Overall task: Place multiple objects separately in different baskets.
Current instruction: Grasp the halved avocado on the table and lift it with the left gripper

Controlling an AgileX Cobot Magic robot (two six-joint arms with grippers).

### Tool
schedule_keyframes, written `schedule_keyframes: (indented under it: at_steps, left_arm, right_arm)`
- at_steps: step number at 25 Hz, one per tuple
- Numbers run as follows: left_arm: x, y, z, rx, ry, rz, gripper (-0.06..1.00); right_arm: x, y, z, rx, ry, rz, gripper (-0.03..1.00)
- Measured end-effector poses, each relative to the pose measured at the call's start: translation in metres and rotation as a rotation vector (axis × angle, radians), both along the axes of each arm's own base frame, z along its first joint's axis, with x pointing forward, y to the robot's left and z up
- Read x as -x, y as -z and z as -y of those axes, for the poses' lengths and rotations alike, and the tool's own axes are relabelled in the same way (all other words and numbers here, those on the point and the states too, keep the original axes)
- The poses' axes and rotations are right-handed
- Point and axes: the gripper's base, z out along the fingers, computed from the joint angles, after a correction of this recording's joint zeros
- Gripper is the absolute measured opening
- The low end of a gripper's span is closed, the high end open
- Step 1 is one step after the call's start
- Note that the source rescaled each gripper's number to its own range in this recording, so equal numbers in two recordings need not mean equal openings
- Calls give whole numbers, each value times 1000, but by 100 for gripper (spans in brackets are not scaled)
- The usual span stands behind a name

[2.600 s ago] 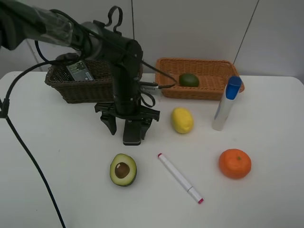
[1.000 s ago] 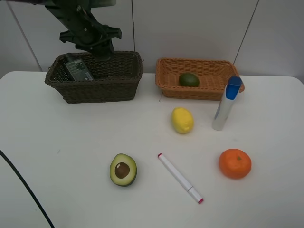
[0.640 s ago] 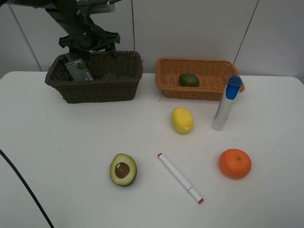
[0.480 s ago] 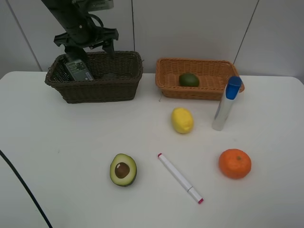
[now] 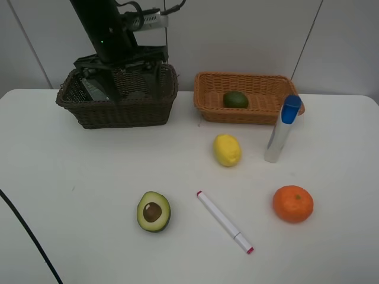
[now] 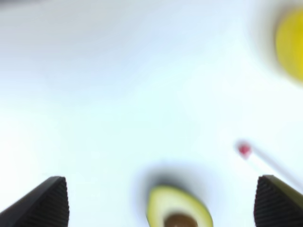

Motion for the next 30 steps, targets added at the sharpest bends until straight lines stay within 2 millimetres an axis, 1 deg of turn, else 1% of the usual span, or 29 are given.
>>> schedule_keyframes:
  at_steps: [2, 4, 7, 9, 11, 13, 18, 22, 26, 30]
  left_arm:
    - [28, 6, 10, -24, 28, -54, 99]
    - [60, 7, 19, -42, 51, -89, 99]
    - [98, 15, 33, -84, 75, -144, 99]
    - [116, 25, 42, -122, 90, -182, 99]
    - [129, 36, 50, -153, 103, -205, 99]
    - [133, 46, 56, -174, 111, -209, 99]
    - [120, 82, 60, -256, 129, -187, 99]
    - [116, 107, 63, -297, 134, -213, 99]
    - [114, 119, 66, -292, 129, -209, 99]
    - [111, 123, 70, -258, 120, -180, 99]
  right_arm:
    - [0, 0, 0, 0, 0, 0, 100]
    - [0, 0, 0, 0, 0, 0, 100]
    - [0, 0, 0, 0, 0, 0, 100]
    - [0, 0, 0, 0, 0, 0, 100]
    - [0, 0, 0, 0, 0, 0, 100]
    - [0, 0, 0, 0, 0, 0, 100]
    - [0, 0, 0, 0, 0, 0, 100]
    - [0, 0, 0, 0, 0, 0, 100]
    - [0, 0, 0, 0, 0, 0, 100]
    - [0, 0, 0, 0, 0, 0, 100]
